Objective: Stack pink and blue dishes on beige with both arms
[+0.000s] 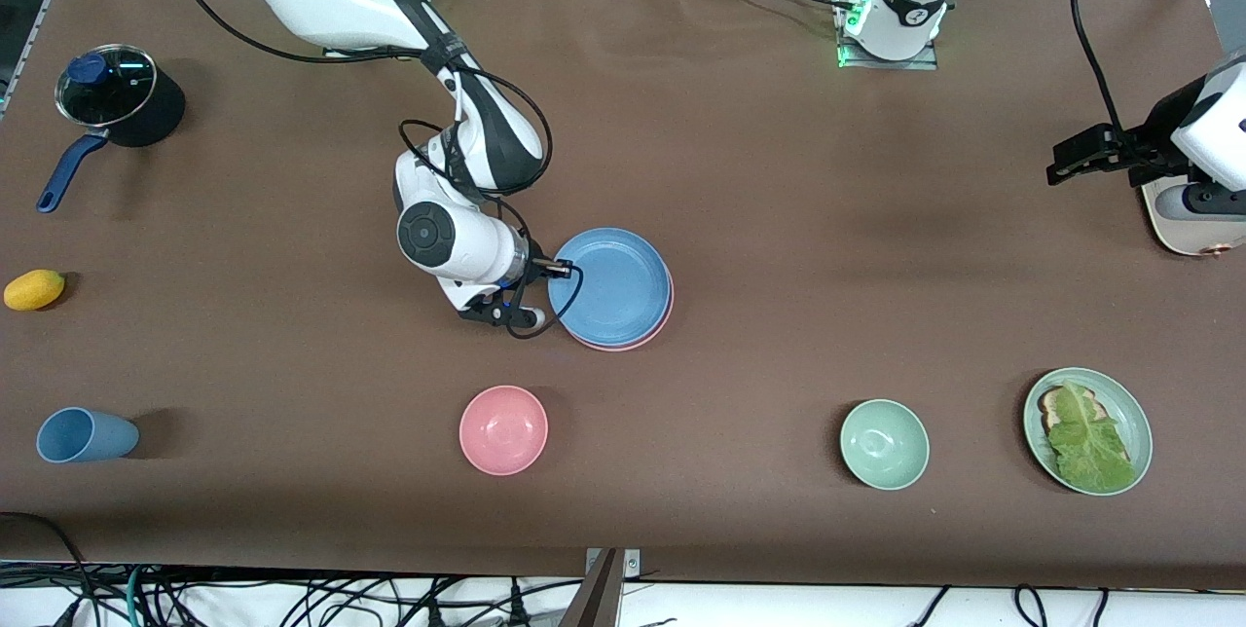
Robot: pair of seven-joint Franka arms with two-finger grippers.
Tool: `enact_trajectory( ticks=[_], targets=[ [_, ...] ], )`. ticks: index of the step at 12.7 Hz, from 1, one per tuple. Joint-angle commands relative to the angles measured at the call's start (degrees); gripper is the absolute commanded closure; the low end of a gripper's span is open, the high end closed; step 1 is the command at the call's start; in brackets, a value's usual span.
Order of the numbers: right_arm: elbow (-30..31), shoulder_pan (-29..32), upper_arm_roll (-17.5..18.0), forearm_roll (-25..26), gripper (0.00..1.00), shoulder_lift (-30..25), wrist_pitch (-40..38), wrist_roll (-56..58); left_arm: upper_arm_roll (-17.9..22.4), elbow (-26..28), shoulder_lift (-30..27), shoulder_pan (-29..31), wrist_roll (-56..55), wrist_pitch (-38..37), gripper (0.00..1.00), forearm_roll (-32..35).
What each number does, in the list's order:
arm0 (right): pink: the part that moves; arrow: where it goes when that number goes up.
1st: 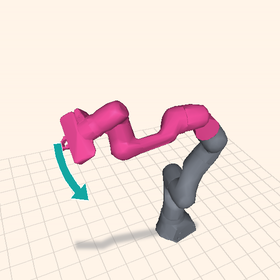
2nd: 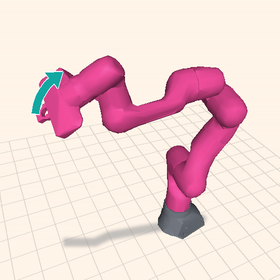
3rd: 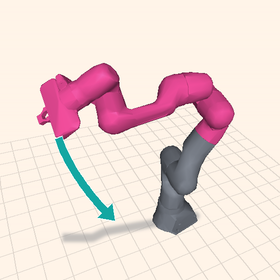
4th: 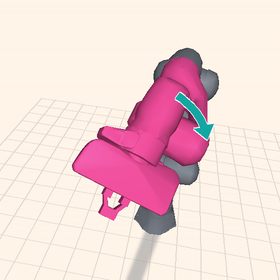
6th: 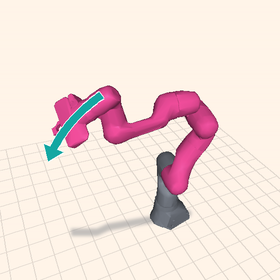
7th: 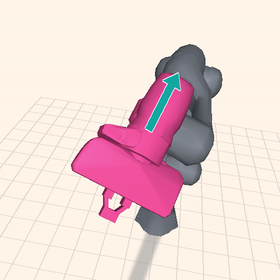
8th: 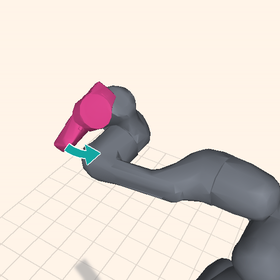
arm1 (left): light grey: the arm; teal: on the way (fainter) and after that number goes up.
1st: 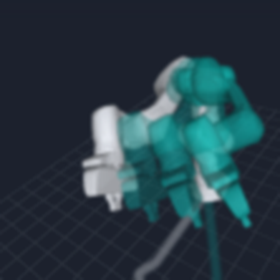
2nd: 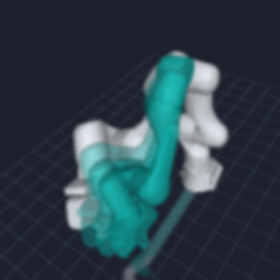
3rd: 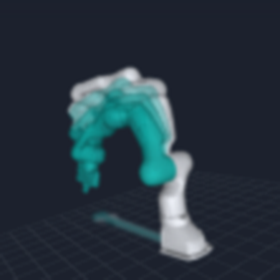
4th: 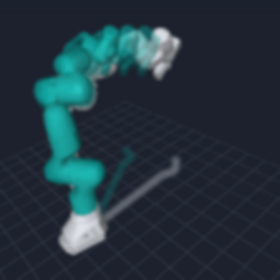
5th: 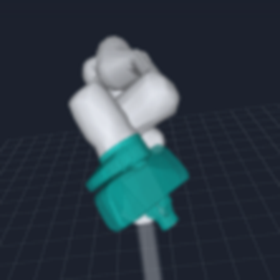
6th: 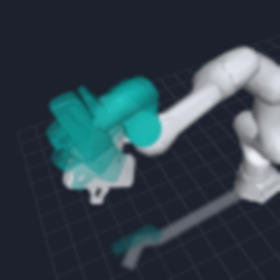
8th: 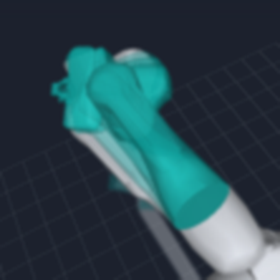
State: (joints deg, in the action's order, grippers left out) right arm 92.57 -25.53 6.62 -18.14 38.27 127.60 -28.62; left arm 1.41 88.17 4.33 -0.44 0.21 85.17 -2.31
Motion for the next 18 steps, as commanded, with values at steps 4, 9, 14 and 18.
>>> enact_trajectory(
  ticks=[4,9,14,18],
  targets=[
    [-1.6,0.3,-1.2,1.3,0.0,-0.6,-0.9,-0.2,0.4,-0.9,0.3,-0.2,1.2,-0.9,0.0,-1.0],
    [-1.7,0.3,-12.4,4.5,0.0,-8.4,-9.4,7.1,0.4,-0.9,0.3,-0.2,1.3,-0.9,0.0,-0.9],
    [-1.9,0.1,-25.4,4.7,0.0,-17.8,-20.0,21.6,0.5,-0.9,0.3,-0.1,1.3,-0.8,0.0,-0.9],
    [-7.6,1.4,-29.2,8.6,0.0,-23.3,-34.9,24.4,0.4,-0.9,0.3,-0.1,1.3,-0.8,0.0,-0.9]
  ],
)
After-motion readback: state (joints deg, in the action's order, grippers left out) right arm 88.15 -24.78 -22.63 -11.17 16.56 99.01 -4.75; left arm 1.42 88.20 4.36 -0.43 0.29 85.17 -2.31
